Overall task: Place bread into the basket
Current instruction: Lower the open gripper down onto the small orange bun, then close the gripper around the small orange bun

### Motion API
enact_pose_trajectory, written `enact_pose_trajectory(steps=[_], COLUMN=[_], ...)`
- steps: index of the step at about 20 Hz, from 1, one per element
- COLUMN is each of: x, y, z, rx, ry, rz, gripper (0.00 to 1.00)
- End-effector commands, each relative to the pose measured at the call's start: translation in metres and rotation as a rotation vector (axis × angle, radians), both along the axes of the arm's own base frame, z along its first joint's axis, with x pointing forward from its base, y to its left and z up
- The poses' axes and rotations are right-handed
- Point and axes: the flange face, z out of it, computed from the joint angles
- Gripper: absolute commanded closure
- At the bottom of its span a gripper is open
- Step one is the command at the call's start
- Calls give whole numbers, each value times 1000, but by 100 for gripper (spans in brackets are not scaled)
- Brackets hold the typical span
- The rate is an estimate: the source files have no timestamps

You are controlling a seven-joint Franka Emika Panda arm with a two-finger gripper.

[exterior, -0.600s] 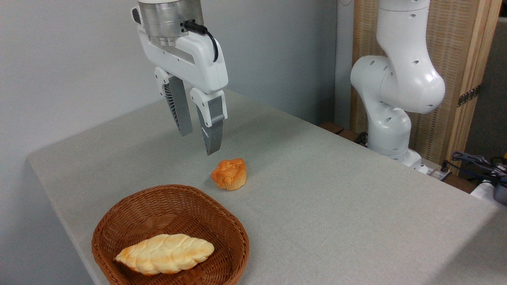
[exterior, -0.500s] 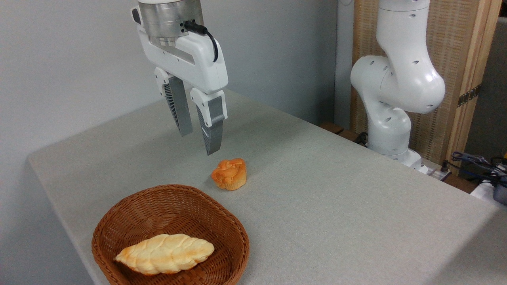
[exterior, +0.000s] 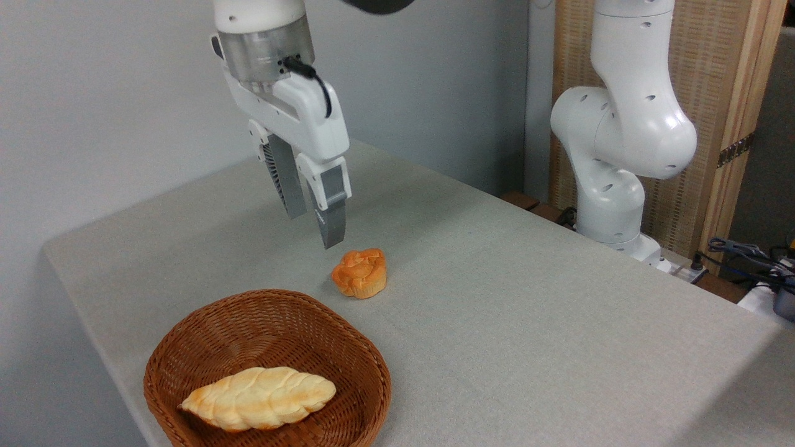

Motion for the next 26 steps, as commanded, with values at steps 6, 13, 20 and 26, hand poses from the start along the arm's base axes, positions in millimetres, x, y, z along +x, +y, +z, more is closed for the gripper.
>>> enact_pose_trajectory(steps=[6,13,20,26], x=[-89,-95,-94,-94], y=[-86,-78,-78,-76], z=[-132,-173,-174,-173], rx=[7,29,49,49], ry=[-3,-31,-32,-31], rz=[-210,-346,-363,-359], gripper=[0,1,78,78])
